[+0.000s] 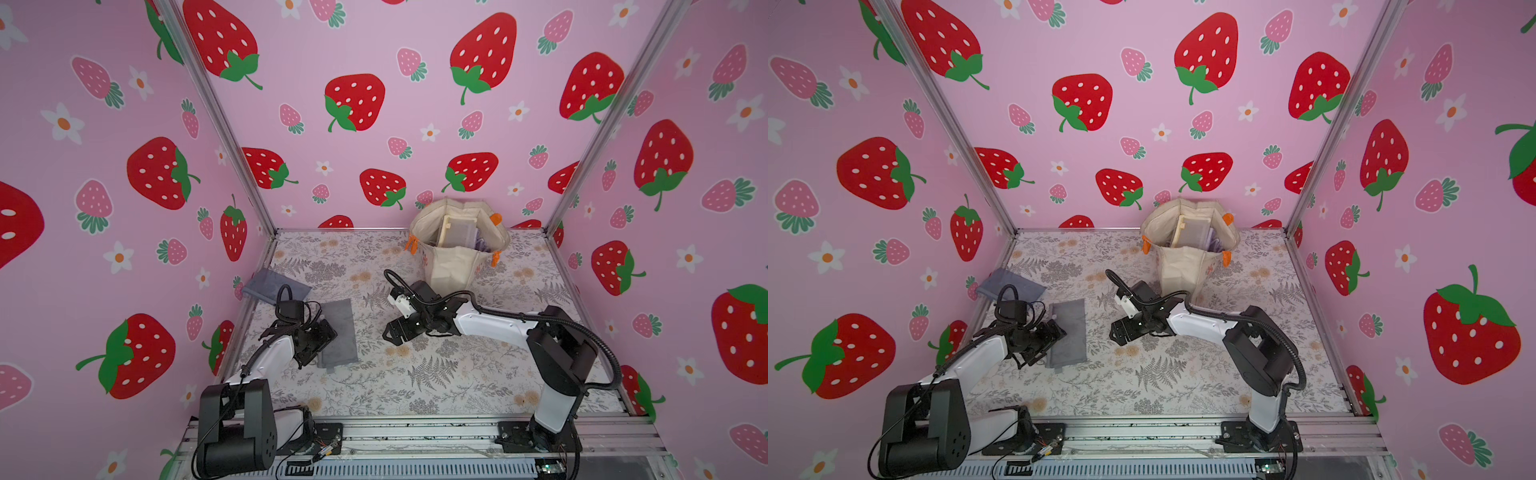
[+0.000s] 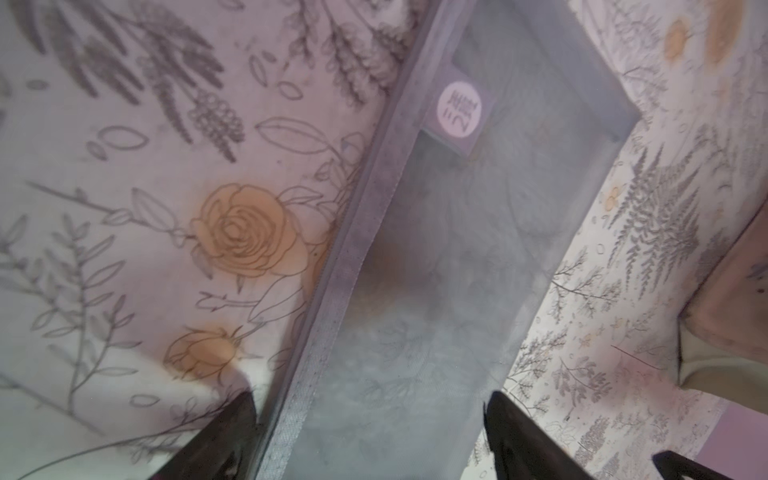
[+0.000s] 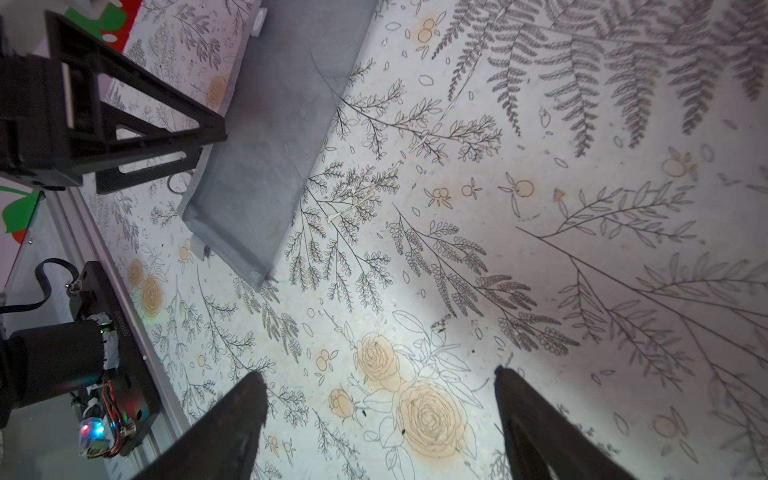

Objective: Put the pencil pouch into the canvas bag
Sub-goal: Pick up the pencil pouch from the center of the board.

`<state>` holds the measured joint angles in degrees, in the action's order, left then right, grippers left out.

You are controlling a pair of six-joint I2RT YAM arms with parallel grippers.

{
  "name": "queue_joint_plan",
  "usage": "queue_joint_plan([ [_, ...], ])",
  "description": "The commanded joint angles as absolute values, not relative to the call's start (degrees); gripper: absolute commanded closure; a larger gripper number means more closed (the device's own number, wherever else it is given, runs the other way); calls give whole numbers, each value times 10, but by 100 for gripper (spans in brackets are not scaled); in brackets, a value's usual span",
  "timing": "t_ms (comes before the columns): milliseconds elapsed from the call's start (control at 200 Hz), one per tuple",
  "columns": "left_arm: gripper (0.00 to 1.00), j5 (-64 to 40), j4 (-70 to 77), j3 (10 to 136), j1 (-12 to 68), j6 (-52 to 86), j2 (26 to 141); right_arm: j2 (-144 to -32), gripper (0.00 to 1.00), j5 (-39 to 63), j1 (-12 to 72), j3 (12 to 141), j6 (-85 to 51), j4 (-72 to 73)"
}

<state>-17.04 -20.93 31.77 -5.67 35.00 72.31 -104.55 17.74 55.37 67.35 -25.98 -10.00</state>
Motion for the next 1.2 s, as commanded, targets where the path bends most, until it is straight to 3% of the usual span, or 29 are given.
queue_joint_plan([
  [0, 15, -172, -202, 306, -23, 357, 759, -1063, 14, 205, 550, 676, -277, -61],
  [150, 23, -165, -192, 297, 18, 373, 762, -1095, 19, 264, 527, 649, -326, 31],
  [630, 55, -151, -156, 275, 70, 399, 771, -1225, 26, 300, 520, 758, -327, 18],
  [915, 81, -160, -116, 273, 98, 416, 793, -1231, 34, 314, 524, 748, -339, 37],
  [1061, 100, -161, -107, 277, 112, 421, 793, -1219, 38, 320, 524, 733, -346, 54],
  [1191, 100, -162, -110, 281, 116, 422, 777, -1196, 42, 317, 523, 717, -343, 57],
])
